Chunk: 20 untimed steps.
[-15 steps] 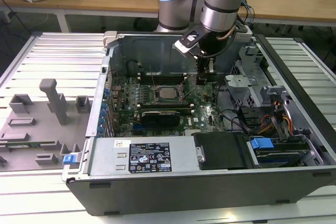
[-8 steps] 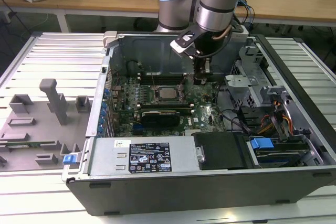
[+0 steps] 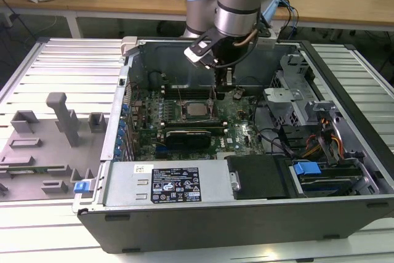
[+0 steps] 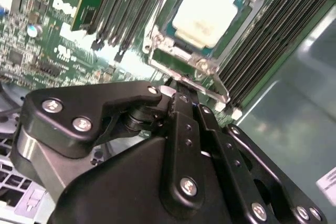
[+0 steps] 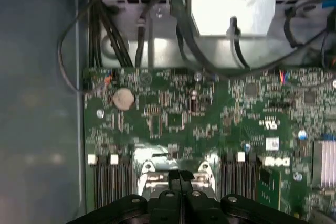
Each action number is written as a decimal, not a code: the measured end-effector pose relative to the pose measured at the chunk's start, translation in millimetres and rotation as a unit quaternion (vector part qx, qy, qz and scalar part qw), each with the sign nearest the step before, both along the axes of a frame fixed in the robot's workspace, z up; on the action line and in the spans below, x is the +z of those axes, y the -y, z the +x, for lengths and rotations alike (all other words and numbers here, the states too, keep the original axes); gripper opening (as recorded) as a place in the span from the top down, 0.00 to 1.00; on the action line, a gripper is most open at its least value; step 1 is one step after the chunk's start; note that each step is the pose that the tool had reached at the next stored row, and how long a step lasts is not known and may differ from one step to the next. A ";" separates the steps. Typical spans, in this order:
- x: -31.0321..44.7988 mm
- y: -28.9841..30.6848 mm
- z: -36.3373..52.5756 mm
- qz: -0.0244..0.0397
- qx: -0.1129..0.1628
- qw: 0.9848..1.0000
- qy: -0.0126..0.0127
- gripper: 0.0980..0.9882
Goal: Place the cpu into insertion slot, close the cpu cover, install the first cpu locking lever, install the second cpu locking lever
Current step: 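Close the cpu cover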
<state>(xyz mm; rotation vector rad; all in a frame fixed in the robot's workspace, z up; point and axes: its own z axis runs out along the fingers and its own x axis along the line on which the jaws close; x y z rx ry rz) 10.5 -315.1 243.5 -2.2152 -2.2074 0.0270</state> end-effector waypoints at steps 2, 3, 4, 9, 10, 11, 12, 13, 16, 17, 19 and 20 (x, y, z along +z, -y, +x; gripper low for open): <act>0.0 0.0 -4.7 0.000 0.000 1.000 0.001 0.99; 0.0 0.0 -7.4 0.000 0.000 1.000 0.001 0.99; 0.0 0.0 -8.9 0.000 0.000 1.000 0.001 0.99; -0.3 -0.1 -17.5 0.000 0.000 1.000 0.009 0.99; -0.6 0.0 -20.1 0.000 0.000 1.000 0.011 0.99; -1.3 0.0 -23.3 0.000 0.000 1.000 0.012 0.99; -1.8 0.0 -24.9 0.000 0.000 1.000 0.012 0.99; -2.7 0.0 -26.5 0.000 0.000 1.000 0.012 0.99; -6.0 0.7 -29.9 0.000 0.000 1.000 0.012 0.99; -7.6 1.4 -31.3 0.000 0.000 1.000 0.012 0.99; -9.7 2.9 -34.4 0.000 0.000 1.000 0.013 0.99; -10.2 3.5 -35.9 0.000 0.000 1.000 0.014 0.99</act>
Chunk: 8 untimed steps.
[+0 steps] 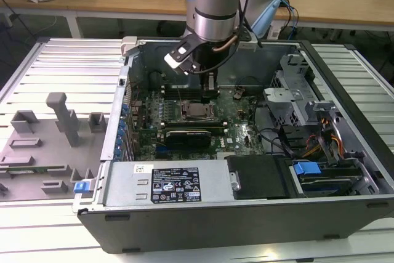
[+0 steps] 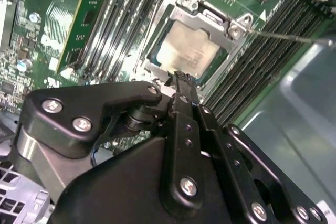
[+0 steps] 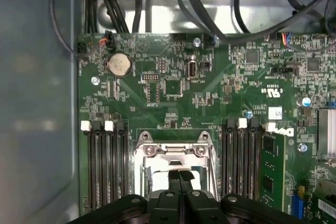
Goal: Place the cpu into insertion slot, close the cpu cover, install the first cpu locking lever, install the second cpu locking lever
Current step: 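Close the cpu cover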
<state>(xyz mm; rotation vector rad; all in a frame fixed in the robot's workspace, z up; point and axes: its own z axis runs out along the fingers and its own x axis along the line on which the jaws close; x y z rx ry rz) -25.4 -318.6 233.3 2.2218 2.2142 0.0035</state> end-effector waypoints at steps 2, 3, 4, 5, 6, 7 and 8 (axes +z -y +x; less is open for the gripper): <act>-1.0 0.7 -4.3 0.001 0.000 1.000 0.003 0.99; -1.4 0.7 -6.7 0.001 0.000 1.000 0.004 0.99; -1.8 0.7 -8.9 0.001 0.000 1.000 0.004 0.99; -2.1 0.7 -10.6 0.001 0.000 1.000 0.005 0.99; -2.3 0.8 -11.9 0.001 0.000 1.000 0.005 0.99; -2.3 0.8 -12.2 0.001 0.000 1.000 0.005 0.99; -2.3 0.8 -12.2 0.001 0.000 1.000 0.005 0.99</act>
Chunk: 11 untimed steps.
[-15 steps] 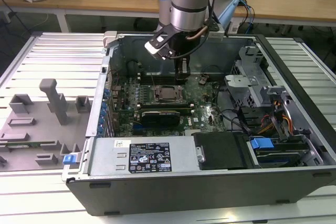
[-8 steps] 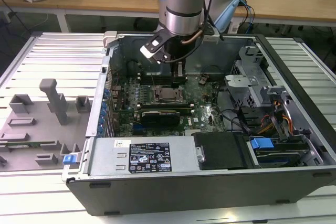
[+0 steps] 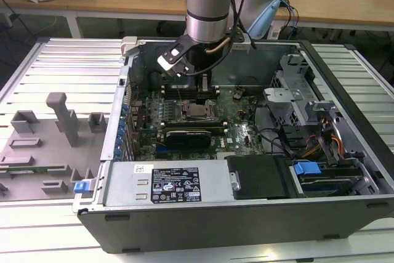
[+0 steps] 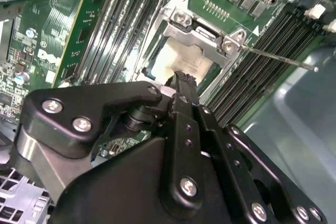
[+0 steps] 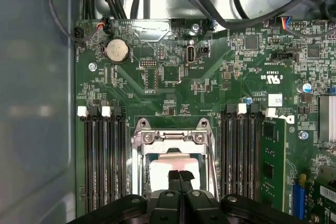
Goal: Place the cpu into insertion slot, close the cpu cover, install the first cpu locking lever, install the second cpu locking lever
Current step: 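Close the cpu cover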
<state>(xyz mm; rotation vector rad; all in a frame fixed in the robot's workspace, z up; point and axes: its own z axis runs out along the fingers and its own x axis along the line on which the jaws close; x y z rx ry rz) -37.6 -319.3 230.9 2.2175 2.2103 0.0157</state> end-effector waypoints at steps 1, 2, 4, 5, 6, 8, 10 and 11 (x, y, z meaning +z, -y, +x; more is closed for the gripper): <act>0.0 0.0 0.0 0.000 0.000 1.000 0.000 0.99; 0.0 0.0 -0.1 0.000 0.000 1.000 0.000 0.99; 0.0 0.0 -0.1 0.000 0.010 1.000 0.000 0.99; 0.0 0.0 -0.2 -0.001 0.018 1.000 0.000 0.99; 0.0 0.0 -0.2 -0.001 0.027 1.000 0.000 0.99; 0.0 0.0 -0.1 -0.002 0.048 0.999 0.000 0.99; 0.0 0.0 -0.1 -0.002 0.072 0.997 0.000 0.99; 0.0 0.0 -0.2 -0.002 0.082 0.997 0.000 0.99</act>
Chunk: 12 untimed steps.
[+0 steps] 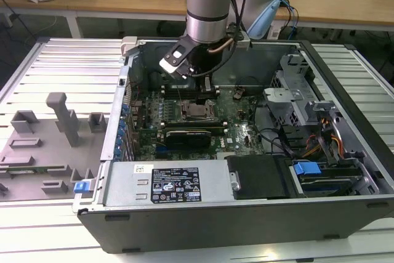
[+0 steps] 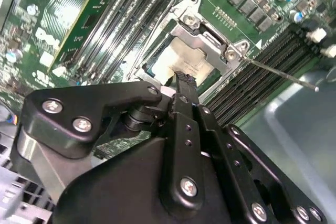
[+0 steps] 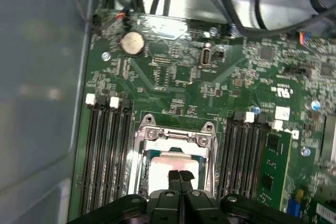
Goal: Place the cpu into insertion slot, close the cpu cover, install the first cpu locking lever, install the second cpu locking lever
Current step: 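Close the cpu cover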
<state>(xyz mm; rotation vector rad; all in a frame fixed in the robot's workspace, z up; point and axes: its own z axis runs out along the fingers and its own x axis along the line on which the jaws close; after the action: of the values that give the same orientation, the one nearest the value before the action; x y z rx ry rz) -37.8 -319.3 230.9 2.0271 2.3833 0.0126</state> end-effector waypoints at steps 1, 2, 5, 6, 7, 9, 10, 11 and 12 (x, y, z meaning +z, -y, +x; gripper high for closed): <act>0.0 0.0 0.0 0.000 0.018 1.000 0.000 0.99; 0.0 0.0 0.0 0.000 0.028 1.000 0.000 0.99; 0.0 0.0 0.0 -0.001 0.081 0.997 0.000 0.99; 0.0 0.0 0.0 -0.002 0.110 0.994 0.000 0.99; 0.0 0.0 0.0 -0.002 0.120 0.993 0.000 0.99; 0.0 0.0 0.0 -0.002 0.143 0.990 0.000 0.99; 0.0 0.0 0.0 -0.002 0.161 0.987 0.000 0.99; 0.0 0.0 0.0 -0.002 0.178 0.984 0.000 0.99; 0.0 0.0 0.0 -0.002 0.193 0.981 0.000 0.99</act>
<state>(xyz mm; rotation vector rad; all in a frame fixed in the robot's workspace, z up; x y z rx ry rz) -37.8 -319.3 230.9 1.5274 2.7288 0.0105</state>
